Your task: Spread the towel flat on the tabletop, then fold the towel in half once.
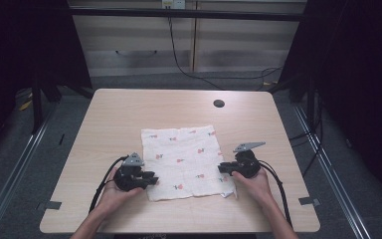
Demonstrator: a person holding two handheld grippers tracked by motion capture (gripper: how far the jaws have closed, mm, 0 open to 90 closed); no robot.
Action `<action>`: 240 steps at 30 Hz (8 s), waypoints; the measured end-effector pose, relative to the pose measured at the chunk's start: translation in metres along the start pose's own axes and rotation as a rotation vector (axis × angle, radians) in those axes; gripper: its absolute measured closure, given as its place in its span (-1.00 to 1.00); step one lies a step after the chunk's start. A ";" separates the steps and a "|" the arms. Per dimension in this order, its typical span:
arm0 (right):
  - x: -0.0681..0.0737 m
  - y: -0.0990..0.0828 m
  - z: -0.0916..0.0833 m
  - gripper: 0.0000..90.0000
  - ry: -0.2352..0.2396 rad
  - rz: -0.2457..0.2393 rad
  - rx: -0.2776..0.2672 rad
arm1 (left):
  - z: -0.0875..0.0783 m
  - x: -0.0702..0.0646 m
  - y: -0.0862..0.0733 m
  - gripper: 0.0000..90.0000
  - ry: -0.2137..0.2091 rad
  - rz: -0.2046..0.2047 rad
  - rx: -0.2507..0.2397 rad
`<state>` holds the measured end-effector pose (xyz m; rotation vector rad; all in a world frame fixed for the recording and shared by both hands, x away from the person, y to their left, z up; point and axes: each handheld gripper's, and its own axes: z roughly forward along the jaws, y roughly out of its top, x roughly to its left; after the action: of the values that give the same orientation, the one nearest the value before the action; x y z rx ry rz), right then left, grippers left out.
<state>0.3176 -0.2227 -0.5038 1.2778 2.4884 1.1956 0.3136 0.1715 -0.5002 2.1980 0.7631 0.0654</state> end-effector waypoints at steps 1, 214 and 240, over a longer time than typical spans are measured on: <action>0.001 -0.001 -0.001 0.73 0.002 0.012 -0.002 | 0.000 0.001 0.000 0.55 0.002 0.002 -0.001; -0.023 0.104 -0.060 0.93 -0.009 -0.050 -0.286 | -0.083 0.065 0.114 0.95 0.095 -0.060 -0.352; 0.009 0.037 -0.074 0.93 0.051 -0.106 -0.256 | -0.076 0.026 0.049 0.95 0.047 -0.042 -0.372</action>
<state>0.3052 -0.2484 -0.4256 1.0507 2.3086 1.4778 0.3376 0.2117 -0.4187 1.8321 0.7560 0.2212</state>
